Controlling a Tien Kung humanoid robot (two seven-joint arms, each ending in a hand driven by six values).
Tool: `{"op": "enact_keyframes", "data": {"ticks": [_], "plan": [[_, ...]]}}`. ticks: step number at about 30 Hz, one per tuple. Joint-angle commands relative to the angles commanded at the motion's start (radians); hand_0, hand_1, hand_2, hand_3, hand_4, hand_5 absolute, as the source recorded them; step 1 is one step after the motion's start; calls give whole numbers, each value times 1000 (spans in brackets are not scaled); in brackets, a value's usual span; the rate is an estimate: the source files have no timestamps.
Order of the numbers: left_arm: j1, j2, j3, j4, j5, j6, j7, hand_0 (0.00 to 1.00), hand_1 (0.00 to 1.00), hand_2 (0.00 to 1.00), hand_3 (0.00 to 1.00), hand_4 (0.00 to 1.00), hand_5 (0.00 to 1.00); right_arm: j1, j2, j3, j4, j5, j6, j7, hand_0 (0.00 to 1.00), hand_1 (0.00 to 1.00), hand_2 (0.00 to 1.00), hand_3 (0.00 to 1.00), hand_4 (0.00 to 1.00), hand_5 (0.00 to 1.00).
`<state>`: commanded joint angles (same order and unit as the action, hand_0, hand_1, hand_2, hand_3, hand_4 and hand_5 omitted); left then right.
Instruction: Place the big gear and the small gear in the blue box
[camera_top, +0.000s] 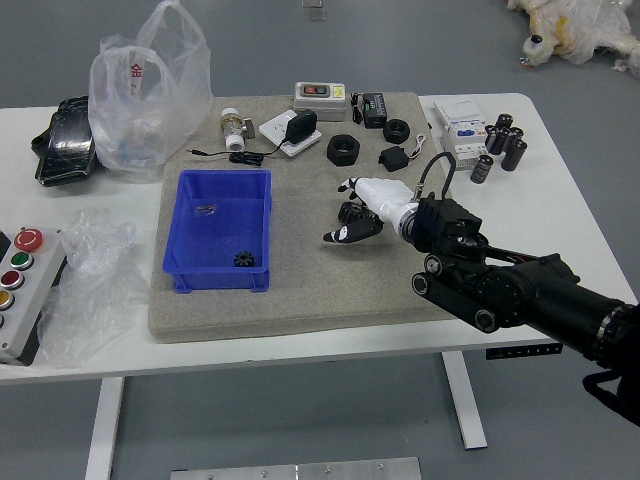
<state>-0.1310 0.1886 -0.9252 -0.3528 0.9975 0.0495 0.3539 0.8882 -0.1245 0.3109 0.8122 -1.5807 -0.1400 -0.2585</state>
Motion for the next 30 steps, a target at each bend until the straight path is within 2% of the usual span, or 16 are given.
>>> {"op": "enact_keyframes", "data": {"ticks": [15,23,24,29,30], "plan": [[-1,-1,1,0,1,-1,-1,702,623,617,808,708,412,4,-10,26,-10,-14,-38,13,362,633,746,807,810,318],[-1,0,-1,0,5,-2,1,702,623,616,808,707,414,18,7,-27,-37,25,-35,13,362,622,741,809,800,306],[-1,0,-1,0,5,-3,1,702,623,616,808,707,413,19,9,-37,-40,32,-34,13,355,591,688,745,697,248],[-1,0,-1,0,5,-3,1,702,623,616,808,707,413,20,16,-67,-39,52,-38,13,355,591,688,745,697,248],[-1,0,-1,0,5,-3,1,702,623,616,808,707,412,20,17,-70,-38,54,-39,13,323,517,533,623,343,162]]}}
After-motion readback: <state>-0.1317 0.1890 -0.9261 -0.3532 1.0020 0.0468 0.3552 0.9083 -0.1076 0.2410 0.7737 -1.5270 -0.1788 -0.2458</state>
